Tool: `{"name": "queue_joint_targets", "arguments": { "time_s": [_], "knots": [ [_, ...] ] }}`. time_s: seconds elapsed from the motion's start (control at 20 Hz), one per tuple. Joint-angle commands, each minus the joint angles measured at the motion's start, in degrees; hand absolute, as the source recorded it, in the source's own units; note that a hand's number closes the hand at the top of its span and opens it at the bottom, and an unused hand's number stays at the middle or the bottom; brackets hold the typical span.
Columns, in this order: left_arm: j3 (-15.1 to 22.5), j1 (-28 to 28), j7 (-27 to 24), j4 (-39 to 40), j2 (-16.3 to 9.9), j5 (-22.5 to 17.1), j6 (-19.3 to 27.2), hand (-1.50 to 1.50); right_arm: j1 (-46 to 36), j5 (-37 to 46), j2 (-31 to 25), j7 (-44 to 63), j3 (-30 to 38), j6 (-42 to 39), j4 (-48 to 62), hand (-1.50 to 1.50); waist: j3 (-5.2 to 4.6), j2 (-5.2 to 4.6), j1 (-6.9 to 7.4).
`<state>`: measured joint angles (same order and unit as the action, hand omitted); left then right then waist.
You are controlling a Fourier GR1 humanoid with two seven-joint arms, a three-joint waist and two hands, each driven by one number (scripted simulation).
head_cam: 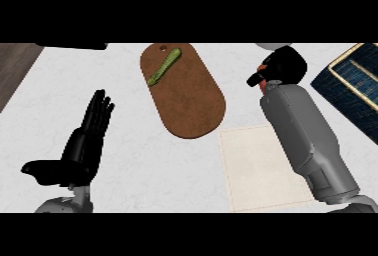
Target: Pick the sweet potato from the placemat and place it in the basket
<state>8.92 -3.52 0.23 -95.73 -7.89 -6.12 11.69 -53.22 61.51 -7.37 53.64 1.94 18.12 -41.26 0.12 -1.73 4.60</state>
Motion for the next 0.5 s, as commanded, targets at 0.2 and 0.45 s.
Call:
{"name": "queue_joint_targets", "arguments": {
  "time_s": [0.2,0.45],
  "knots": [
    [-3.33,-0.62,-0.46,0.95,-1.92,-1.17,-1.09,0.0,-14.33,5.52,1.85,3.01,1.39,13.92,3.95,1.5,-0.15,0.84,-1.25],
    [-2.02,3.69,-4.05,2.6,0.37,-0.11,-0.43,0.0,-19.53,5.71,1.34,3.53,3.86,15.24,5.49,1.5,-0.16,1.29,-2.73]
  ]
}}
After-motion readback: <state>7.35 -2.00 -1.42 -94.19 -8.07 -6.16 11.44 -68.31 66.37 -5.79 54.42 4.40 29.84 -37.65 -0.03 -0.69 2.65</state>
